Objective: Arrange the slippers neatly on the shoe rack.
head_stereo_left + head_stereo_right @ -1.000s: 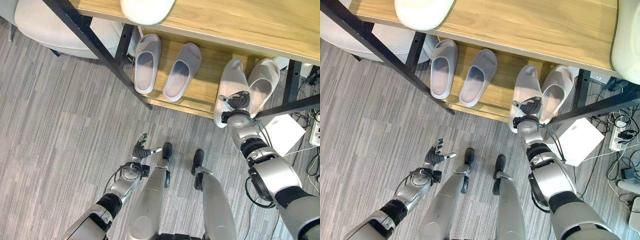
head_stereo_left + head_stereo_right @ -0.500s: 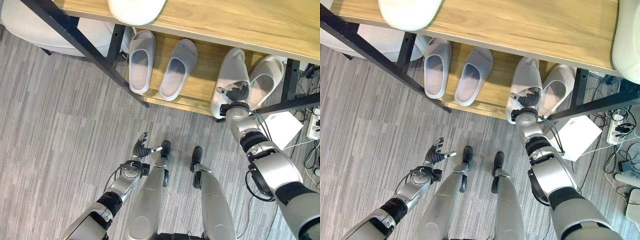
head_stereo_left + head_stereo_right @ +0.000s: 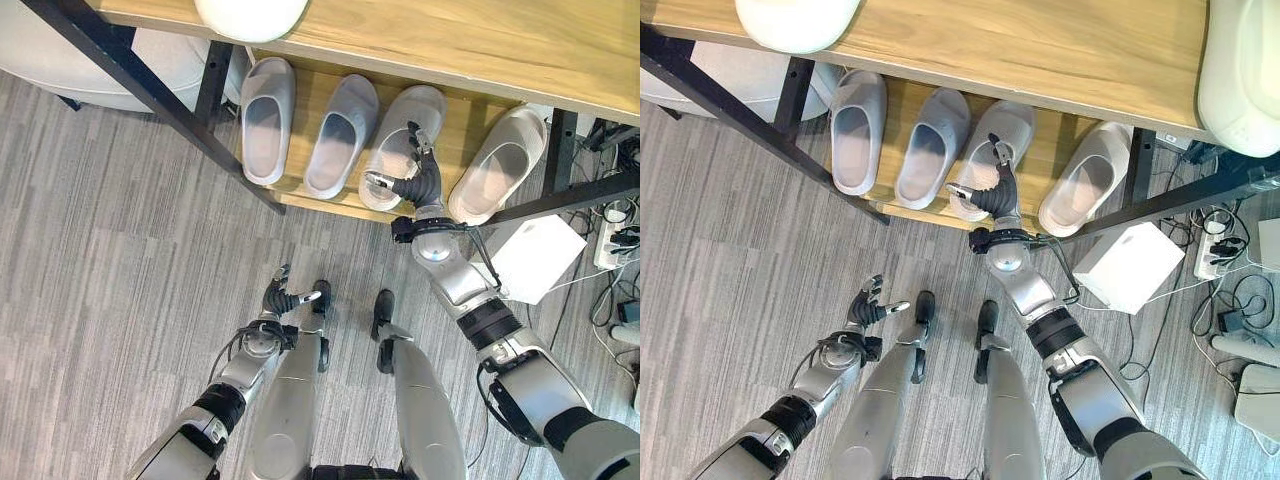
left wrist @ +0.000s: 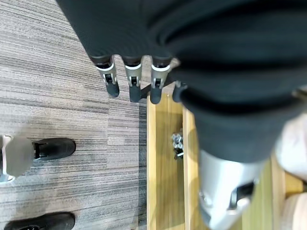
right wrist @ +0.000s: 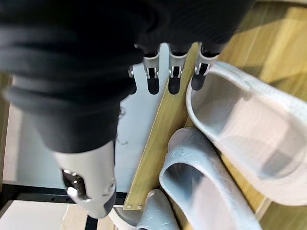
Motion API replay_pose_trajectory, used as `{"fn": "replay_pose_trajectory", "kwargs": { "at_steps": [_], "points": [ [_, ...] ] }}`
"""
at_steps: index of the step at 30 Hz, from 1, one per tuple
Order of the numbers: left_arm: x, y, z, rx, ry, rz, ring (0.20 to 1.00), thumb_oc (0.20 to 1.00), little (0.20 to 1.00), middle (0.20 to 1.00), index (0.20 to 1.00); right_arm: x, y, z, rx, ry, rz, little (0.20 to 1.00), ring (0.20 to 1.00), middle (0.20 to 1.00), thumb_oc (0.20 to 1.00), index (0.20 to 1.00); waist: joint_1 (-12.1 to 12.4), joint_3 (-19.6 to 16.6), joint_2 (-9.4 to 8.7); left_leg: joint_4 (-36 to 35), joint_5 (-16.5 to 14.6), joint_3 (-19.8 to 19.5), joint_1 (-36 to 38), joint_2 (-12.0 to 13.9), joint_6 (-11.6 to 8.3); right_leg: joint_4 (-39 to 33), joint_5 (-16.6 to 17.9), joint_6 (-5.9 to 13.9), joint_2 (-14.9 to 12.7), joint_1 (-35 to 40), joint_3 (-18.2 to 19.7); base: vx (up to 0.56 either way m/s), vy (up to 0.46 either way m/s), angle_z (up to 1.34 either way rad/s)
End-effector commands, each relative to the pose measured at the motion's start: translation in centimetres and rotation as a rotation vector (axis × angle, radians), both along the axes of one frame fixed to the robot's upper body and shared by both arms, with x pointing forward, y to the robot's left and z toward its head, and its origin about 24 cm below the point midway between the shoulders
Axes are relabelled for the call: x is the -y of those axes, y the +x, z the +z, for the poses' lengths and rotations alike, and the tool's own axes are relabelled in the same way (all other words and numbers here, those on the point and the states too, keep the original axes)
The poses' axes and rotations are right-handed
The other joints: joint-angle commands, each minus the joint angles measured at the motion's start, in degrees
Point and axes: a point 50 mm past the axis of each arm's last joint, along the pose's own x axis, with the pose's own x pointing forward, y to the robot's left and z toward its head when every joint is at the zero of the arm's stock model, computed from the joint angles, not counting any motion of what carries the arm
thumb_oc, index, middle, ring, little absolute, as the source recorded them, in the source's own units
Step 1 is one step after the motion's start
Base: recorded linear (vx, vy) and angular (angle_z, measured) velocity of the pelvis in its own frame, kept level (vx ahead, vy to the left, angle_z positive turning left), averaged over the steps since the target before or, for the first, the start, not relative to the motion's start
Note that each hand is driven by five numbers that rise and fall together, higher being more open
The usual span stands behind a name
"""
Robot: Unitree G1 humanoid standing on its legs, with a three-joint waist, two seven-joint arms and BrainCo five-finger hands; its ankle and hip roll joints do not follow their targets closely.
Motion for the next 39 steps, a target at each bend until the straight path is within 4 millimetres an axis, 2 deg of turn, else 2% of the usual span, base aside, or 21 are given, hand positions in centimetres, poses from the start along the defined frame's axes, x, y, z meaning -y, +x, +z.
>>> {"fn": "replay_pose_trajectory", "kwargs": {
  "at_steps": [1, 8, 9, 13, 20, 25, 29, 39],
  "points": [
    [0.1, -0.5, -0.1, 0.022, 0.012, 0.006, 1.0, 1.0, 1.0, 1.0, 1.0, 0.5, -0.5, 2.1, 0.117, -0.017, 0.0, 1.0, 1.0, 1.0, 1.0, 1.0, 1.0, -1.7, 0.1, 3.2, -4.6, -1.1, -0.8, 0.2, -0.02, -1.1, -0.9, 3.95, -3.2, 5.0, 0.5, 0.0, 0.0, 0.0],
    [0.0, -0.6, -0.3, 0.017, 0.022, -0.012, 1.0, 1.0, 1.0, 1.0, 1.0, -1.0, -0.6, 1.2, 0.061, 0.077, 0.137, 1.0, 1.0, 1.0, 1.0, 1.0, 1.5, -1.7, 0.22, 3.0, -4.4, -1.1, -0.7, 0.1, -0.01, -1.4, -0.6, 4.04, -3.4, 5.1, 0.5, 0.0, 0.0, 0.0],
    [0.1, -0.5, -0.2, 0.021, 0.025, -0.029, 1.0, 1.0, 1.0, 1.0, 1.0, -2.1, -0.2, 0.5, 0.0, 0.121, 0.205, 1.0, 1.0, 1.0, 1.0, 1.0, 1.9, -1.8, 0.32, 2.9, -4.2, -1.2, -0.8, 0.1, -0.09, -1.6, -0.4, 4.05, -3.5, 5.2, 0.5, 0.0, 0.0, 0.0],
    [0.1, -0.6, -0.4, 0.013, 0.021, -0.046, 1.0, 1.0, 1.0, 1.0, 1.0, -3.3, 0.9, 1.3, -0.032, 0.11, 0.223, 1.0, 1.0, 1.0, 1.0, 1.0, 3.0, -1.7, 0.66, 2.6, -4.0, -1.5, -0.6, 0.0, -0.19, -1.6, -0.4, 4.07, -3.5, 5.2, 0.2, 0.0, 0.0, 0.0],
    [-0.1, -0.9, -0.6, 0.003, 0.017, -0.046, 1.0, 1.0, 1.0, 1.0, 1.0, -2.1, 2.6, 3.0, -0.033, 0.121, 0.107, 1.0, 1.0, 1.0, 1.0, 1.0, 4.4, -1.6, 1.24, 2.6, -3.9, -1.8, -0.9, -0.3, -0.18, -1.7, -0.4, 4.24, -3.8, 5.4, -0.3, 0.01, 0.004, 0.02],
    [0.0, -0.7, -0.5, 0.006, 0.015, -0.047, 1.0, 1.0, 1.0, 1.0, 1.0, -1.2, 3.4, 3.3, -0.056, 0.139, 0.043, 1.0, 1.0, 1.0, 1.0, 1.0, 5.0, -1.3, 1.58, 2.4, -3.9, -1.9, -1.1, -0.5, -0.16, -2.0, -0.4, 4.41, -3.9, 5.5, -0.6, 0.02, 0.011, 0.03],
    [0.5, -0.5, -0.3, 0.014, 0.007, -0.055, 1.0, 1.0, 1.0, 1.0, 1.0, -0.7, 3.9, 2.8, -0.093, 0.122, -0.008, 1.0, 1.0, 1.0, 1.0, 1.0, 5.4, -1.0, 1.91, 2.4, -3.9, -2.0, -1.5, -0.6, 0.0, -1.9, -0.5, 4.6, -4.0, 5.3, -0.8, 0.04, 0.022, 0.1],
    [1.0, -0.2, 0.1, 0.036, 0.0, -0.056, 1.0, 1.0, 1.0, 1.0, 1.0, -1.8, 4.5, 2.4, -0.158, 0.152, -0.023, 1.0, 1.0, 1.0, 1.0, 1.0, 6.3, 0.3, 2.83, 2.6, -3.9, -2.2, -3.2, -1.0, 0.62, -1.5, -0.3, 4.73, -3.9, 3.4, -0.6, 0.0, 0.005, 0.01]
  ]
}}
